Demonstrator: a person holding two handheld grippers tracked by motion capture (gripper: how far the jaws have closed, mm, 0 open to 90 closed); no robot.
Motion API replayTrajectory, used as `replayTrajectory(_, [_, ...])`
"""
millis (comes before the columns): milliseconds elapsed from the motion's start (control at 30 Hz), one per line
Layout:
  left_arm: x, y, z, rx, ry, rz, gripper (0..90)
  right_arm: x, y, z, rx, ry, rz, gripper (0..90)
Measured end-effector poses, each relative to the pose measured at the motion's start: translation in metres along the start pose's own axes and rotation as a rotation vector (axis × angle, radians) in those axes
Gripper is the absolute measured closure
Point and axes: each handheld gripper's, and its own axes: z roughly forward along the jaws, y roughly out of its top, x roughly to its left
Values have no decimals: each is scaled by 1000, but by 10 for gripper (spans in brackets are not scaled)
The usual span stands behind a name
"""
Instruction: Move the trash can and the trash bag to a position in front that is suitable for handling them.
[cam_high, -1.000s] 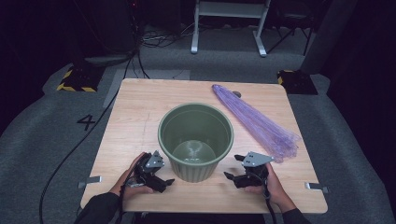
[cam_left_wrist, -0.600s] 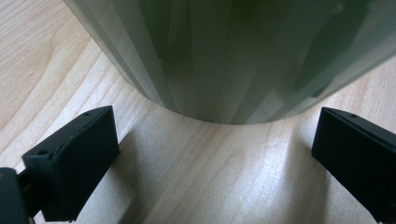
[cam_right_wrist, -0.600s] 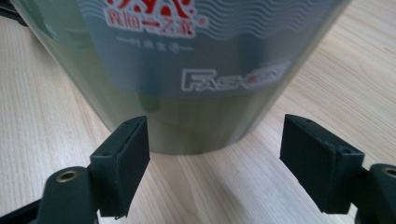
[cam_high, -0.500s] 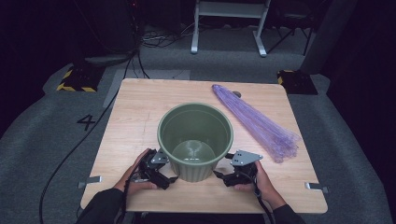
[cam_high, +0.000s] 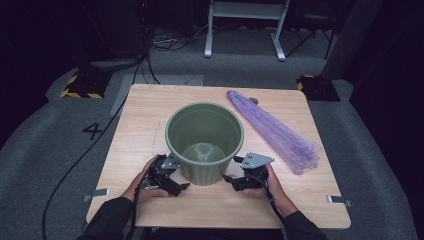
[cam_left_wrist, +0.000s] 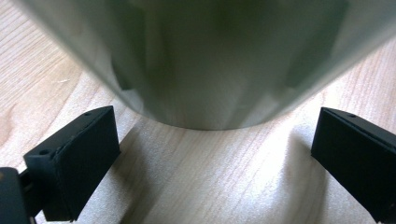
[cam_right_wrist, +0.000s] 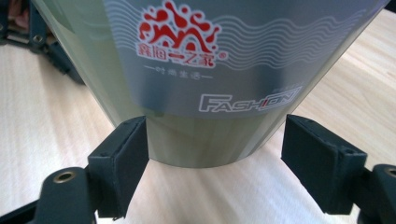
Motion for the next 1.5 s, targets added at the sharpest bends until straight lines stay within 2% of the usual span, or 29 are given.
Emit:
replayTrajectory(100, [5,1,0,1,13,-12,9,-3,3,6,-2,9,9,233])
replayTrajectory(300, [16,2,2,-7,36,-49,40,-7,9,19,-1,-29,-1,249])
replayTrajectory(367, [19,3,2,-12,55,-55,48,-8,10,21,2,-29,-2,243])
replayTrajectory(433, [22,4,3,-15,63,-71,62,-11,13,23,3,-39,18,239])
replayTrajectory(567, [23,4,2,-15,66,-74,68,-15,16,22,-2,-58,17,252])
replayTrajectory(667, [23,2,1,-18,71,-83,68,-21,12,9,9,-88,13,251])
replayTrajectory(733, [23,-1,-2,-15,75,-83,69,-30,5,-6,15,-130,15,258])
replayTrajectory(767, [22,-3,-4,-17,76,-87,69,-41,-2,-23,12,-190,33,286])
replayTrajectory(800, [22,-3,-4,-17,76,-87,69,-48,-7,-32,14,-233,39,295])
replayTrajectory(833, [21,-4,-5,-17,77,-85,69,-48,-7,-32,14,-233,39,295])
replayTrajectory(900, [19,-7,-8,-19,81,-89,71,-62,-17,-49,31,-325,63,333])
replayTrajectory(967, [16,-11,-11,-20,78,-93,72,-76,-28,-65,29,-382,115,389])
replayTrajectory(1033, [15,-14,-13,-21,76,-91,73,-94,-44,-81,66,-458,158,461])
replayTrajectory(1067, [14,-15,-14,-22,78,-92,73,-94,-44,-81,66,-458,158,461])
replayTrajectory(1133, [13,-17,-16,-21,79,-90,74,-103,-56,-87,84,-455,195,505])
replayTrajectory(1200, [13,-19,-19,-18,78,-90,75,-108,-65,-88,132,-474,194,565])
replayTrajectory(1233, [13,-20,-19,-21,78,-88,75,-112,-72,-88,159,-467,210,608])
replayTrajectory(1267, [12,-21,-20,-21,80,-91,75,-112,-72,-88,159,-467,210,608])
replayTrajectory(1333, [11,-23,-22,-22,82,-94,75,-117,-78,-88,182,-487,221,675])
replayTrajectory(1400, [10,-25,-24,-23,85,-95,77,-122,-83,-88,173,-479,254,734])
replayTrajectory(1500, [8,-28,-26,-22,86,-98,78,-125,-89,-87,182,-463,263,820])
